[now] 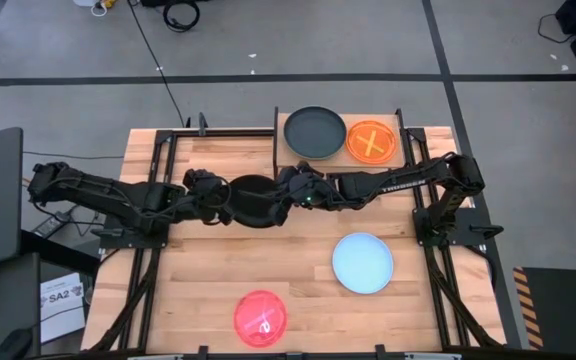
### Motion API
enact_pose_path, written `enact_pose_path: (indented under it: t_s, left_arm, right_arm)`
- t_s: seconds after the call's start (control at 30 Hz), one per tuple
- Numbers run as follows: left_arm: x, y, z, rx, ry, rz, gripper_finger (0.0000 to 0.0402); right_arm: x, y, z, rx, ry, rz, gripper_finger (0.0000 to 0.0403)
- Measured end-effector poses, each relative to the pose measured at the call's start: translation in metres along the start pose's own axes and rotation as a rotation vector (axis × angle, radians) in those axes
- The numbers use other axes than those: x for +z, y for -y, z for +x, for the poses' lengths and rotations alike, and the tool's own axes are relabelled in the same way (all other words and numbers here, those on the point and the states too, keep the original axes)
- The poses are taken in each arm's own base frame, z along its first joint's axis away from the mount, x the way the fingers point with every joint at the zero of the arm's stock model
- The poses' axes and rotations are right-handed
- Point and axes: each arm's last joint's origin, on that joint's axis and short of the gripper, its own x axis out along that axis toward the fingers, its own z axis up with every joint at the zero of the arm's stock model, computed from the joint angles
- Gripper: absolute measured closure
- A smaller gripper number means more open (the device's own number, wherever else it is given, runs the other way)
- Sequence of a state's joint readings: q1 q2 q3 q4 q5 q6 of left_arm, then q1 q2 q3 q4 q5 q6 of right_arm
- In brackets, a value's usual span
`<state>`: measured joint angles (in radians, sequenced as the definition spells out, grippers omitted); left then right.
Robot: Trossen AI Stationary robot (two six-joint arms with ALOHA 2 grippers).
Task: Place and stack plates onto a shelf
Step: Stack the black plate on top of the black plate on the shelf
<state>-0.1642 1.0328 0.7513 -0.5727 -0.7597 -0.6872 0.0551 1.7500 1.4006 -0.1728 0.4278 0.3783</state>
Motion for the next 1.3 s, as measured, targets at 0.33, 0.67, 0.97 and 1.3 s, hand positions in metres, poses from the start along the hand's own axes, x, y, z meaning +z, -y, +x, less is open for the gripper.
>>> enact_pose_path:
  t_s: [0.33,0.67,0.97,1.3]
  left_arm:
    - [0.002,0.004,0.000,-0.068,-0.005,-0.041,0.0379]
    - [0.001,0.004,0.000,-0.062,-0.013,-0.026,0.0379]
    - [-0.001,0.002,0.000,-0.048,-0.035,-0.006,0.0379]
    - [-0.002,0.001,0.000,-0.047,-0.046,0.005,0.0379]
  right_arm:
    - [0.002,0.000,0.000,-0.016,0.023,-0.058,0.0287]
    - [0.002,0.000,0.000,-0.019,0.020,-0.243,0.0289]
    - [0.003,-0.001,-0.001,-0.042,0.042,-0.332,0.0289]
    - [0.013,0.000,0.000,-0.060,0.126,-0.346,0.0289]
